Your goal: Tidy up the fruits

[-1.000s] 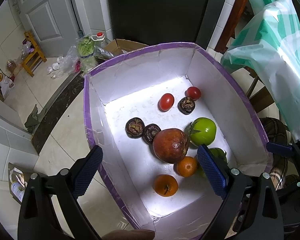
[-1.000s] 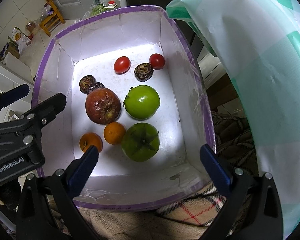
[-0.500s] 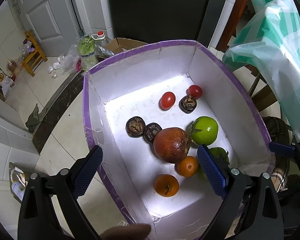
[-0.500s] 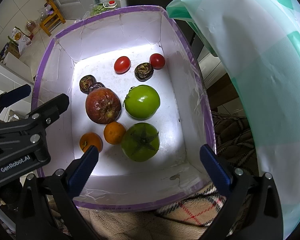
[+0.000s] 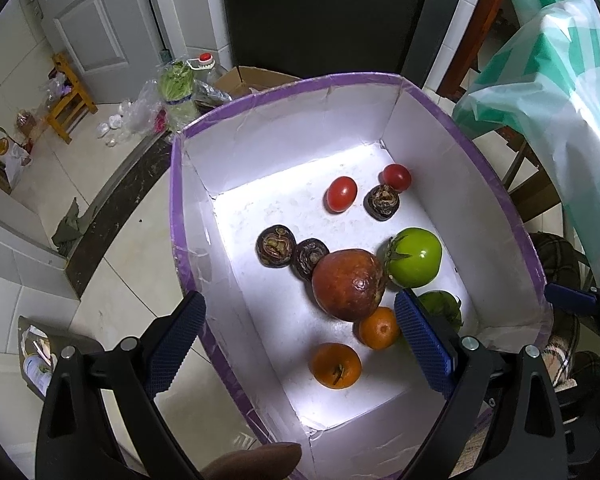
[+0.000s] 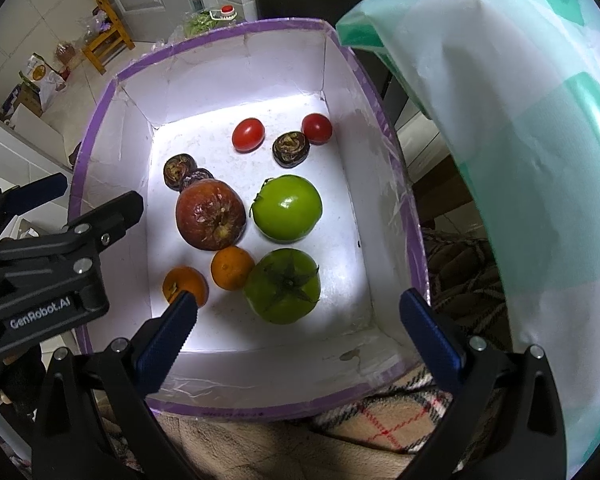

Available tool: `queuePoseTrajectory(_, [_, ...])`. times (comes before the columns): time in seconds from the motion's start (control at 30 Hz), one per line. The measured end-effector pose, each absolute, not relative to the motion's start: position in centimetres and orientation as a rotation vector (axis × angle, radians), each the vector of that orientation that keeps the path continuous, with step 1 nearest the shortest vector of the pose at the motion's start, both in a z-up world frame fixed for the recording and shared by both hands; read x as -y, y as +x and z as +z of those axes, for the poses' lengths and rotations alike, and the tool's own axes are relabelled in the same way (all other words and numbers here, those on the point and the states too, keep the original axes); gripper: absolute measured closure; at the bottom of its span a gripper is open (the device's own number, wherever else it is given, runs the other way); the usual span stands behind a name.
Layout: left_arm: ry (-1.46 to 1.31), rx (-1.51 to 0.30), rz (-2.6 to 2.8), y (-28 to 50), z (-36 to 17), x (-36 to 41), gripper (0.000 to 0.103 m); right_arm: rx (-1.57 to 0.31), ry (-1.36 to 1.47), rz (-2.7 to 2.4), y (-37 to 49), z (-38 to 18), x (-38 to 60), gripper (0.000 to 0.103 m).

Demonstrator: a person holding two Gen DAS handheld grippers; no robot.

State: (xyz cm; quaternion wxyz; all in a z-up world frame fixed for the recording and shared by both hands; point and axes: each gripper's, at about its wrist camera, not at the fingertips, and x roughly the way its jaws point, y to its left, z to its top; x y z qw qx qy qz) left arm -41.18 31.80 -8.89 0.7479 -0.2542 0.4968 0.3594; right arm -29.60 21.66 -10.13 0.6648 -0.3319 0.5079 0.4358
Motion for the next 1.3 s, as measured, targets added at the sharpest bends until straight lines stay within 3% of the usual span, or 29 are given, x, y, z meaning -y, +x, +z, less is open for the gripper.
queuePoseTrajectory(0.1, [-0.514, -1.057, 0.81, -40.9, -7.2, -32.0, 0.011, -1.059, -0.747, 1.008, -30.2, -7.8, -21.1, 0.001])
queuePoseTrajectory(0.23, [-0.359, -0.909, 0.874, -38.9, -1.1, -32.2, 0.011, -0.86, -0.695, 1.028, -30.2, -1.7, -18.3, 0.001])
queuePoseTrajectory(0.37, [-0.257, -0.765, 0.786, -33.4, 5.6, -29.5, 0.011, -0.669, -0.527, 0.911, -26.8, 5.7, -10.5, 0.001])
queuePoseTrajectory(0.47, [-0.192, -0.764, 0.594, -27.3, 7.8, -24.7, 0.011, -0.633, -0.384, 0.706, -21.4, 8.0, -2.3, 0.001])
queuePoseTrajectory(0.67, [-0.005, -0.905, 0.106, -11.7, 5.2, -9.3, 0.011, -0.807, -0.096, 0.176, -8.5, 4.4, 15.0, 0.001])
queuePoseTrajectory(0.8, [0.064, -0.951, 0.025, -4.8, 2.0, -3.0, 0.01, -0.9, 0.001, 0.057, -4.4, 1.5, 20.3, 0.001])
queuePoseTrajectory(0.97, [0.024, -0.993, -0.013, -0.5, 0.1, -1.2, 0.007, -0.928, -0.002, 0.047, -2.1, 0.2, 20.4, 0.001])
queuePoseTrajectory(1.3, [0.018, -0.959, 0.001, 0.6, -0.3, -2.4, 0.004, -0.978, 0.006, 0.057, 0.3, -0.3, 19.2, 0.001])
